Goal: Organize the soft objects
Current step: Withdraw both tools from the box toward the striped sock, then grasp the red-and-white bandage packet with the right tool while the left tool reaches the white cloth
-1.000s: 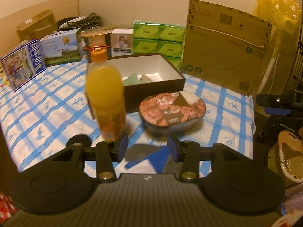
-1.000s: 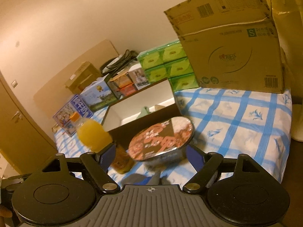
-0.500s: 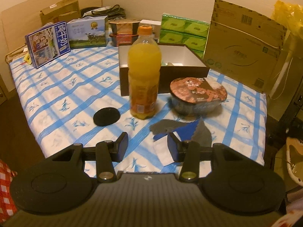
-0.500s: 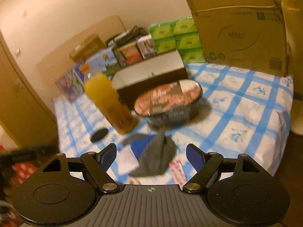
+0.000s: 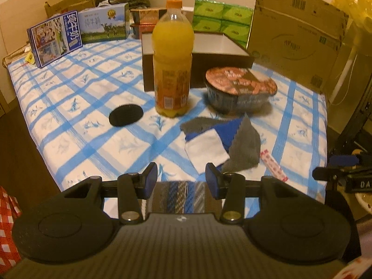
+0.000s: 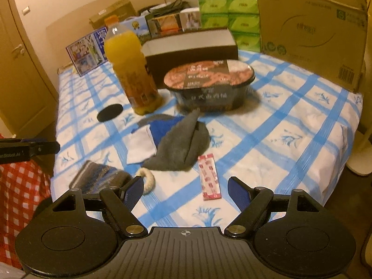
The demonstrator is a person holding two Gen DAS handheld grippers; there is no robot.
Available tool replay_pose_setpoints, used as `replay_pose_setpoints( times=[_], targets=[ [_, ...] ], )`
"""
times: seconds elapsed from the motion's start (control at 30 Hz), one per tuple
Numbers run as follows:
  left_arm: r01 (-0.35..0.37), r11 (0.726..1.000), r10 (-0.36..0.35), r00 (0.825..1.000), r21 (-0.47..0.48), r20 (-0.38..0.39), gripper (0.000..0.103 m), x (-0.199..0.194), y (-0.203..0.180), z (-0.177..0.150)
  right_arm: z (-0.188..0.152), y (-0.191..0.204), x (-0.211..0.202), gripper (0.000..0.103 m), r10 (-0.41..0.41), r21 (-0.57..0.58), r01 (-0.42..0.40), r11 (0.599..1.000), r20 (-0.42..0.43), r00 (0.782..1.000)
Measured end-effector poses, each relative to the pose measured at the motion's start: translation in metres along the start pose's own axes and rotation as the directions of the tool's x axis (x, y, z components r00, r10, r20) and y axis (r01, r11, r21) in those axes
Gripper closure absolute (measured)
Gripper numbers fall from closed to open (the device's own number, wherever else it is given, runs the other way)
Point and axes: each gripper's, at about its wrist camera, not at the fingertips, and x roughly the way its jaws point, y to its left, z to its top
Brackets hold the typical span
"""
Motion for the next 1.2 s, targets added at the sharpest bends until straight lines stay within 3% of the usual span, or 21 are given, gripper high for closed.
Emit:
replay_pose_setpoints(
  times=[0.8, 1.2],
  targets=[
    [0.011, 1.000, -0.008, 0.992, 0.021, -0.125, 0.061, 0.059, 0.000, -0.029, -0.013, -0.017, 0.078, 0.033, -0.067, -0.052, 0.062, 0.997, -0.102, 0.993],
    [0.024, 0.999, -0.019, 0.991, 0.041, -0.135, 0.061, 0.084, -0.004, -0.020, -0.007, -0.022, 0.114, 0.047, -0.102, -0.086, 0.094, 0.992, -0.101, 0.990]
  ],
)
